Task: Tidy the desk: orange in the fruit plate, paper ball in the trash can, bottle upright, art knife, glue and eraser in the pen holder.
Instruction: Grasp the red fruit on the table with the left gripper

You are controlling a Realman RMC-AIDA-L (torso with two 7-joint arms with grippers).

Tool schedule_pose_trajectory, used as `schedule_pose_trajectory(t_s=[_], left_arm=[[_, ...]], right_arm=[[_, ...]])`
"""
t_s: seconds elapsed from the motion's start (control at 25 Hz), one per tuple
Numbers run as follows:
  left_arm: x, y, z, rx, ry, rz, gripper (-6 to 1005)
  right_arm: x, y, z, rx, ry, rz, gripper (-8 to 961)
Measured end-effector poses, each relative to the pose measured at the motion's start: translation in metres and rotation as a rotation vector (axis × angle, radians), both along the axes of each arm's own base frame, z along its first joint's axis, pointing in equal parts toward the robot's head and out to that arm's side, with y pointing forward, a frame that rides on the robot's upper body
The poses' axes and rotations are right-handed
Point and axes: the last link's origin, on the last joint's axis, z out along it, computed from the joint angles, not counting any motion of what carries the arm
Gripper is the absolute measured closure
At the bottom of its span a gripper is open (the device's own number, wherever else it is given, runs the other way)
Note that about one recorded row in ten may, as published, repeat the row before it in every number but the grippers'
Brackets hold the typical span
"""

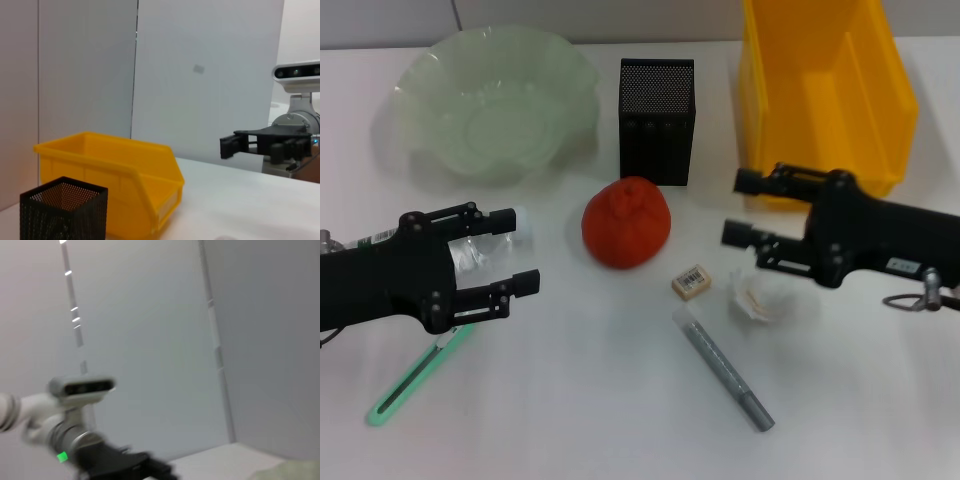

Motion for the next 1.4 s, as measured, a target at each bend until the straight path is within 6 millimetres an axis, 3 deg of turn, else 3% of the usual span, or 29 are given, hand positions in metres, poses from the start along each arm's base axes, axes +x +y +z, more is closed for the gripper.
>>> schedule_pose_trajectory(t_s=[0.32,0.92,1.4], left_arm=[[0.003,0.009,-0.015,-0.006,-0.028,0.029,292],[0.018,0.055,-0.058,0.113,0.020,0.059,309],[0.030,0.070,-0.086,0.109,0.095,0.032,323]], right_arm=[[0.022,-0.012,0.008,0.102,0.015,-0.065,314],[0.032,-0.026,-0.008,0.043,0.004,-0.100,313],[0.042,-0.035,-0.009,0.038,-0.011,-0.136,313]])
